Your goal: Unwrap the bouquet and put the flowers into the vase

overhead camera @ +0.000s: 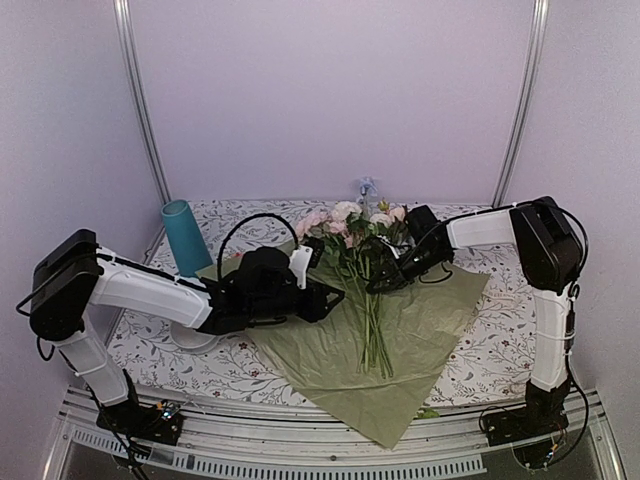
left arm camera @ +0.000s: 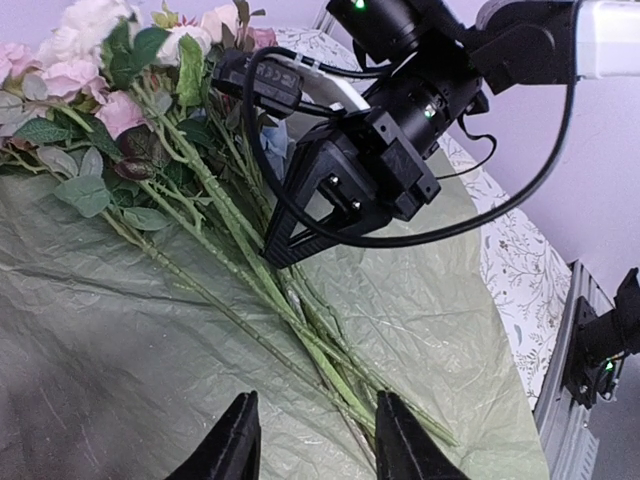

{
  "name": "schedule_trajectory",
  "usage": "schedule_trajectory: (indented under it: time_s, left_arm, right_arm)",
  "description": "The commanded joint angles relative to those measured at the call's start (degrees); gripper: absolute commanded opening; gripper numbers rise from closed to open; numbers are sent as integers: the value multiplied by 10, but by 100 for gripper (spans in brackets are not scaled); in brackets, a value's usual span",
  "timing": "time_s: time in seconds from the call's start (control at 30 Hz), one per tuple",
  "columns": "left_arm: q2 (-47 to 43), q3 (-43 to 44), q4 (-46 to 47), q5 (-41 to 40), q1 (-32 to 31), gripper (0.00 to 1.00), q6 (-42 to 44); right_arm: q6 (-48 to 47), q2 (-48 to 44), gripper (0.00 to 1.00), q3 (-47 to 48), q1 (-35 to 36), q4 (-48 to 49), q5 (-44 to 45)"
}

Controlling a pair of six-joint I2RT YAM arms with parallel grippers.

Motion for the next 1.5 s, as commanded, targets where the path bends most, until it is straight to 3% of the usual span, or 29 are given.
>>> schedule_trajectory:
  time_s: [0.0,0.2,0.4,0.57,1.07,1.2,1.47]
  left_arm:
    - [4,4,14,9,-6,40,-4]
    - [12,28,9,13,-4,41,2]
    - [24,61,44,22,4,55,-34]
    - [39,91,93,32,13,59,-41]
    - [107,160,163,44,28,58,-85]
    - [126,182,171,53,32,50,-98]
    - [142,189,210,88,36,13,-113]
  right_arm:
    - [5,2,2,12,-2,3,-30]
    - [-2,-78,0,-20,-8,4,-37]
    - [-6,-167,0,-71,-12,36,-58]
    - [-11,-213,0,-93,-12,50,-83]
    - [-26,-295,0,-166,-12,92,-146]
    - [-26,-298,0,-172,-12,99,-155]
    - [-27,-300,0,-181,-12,105,-147]
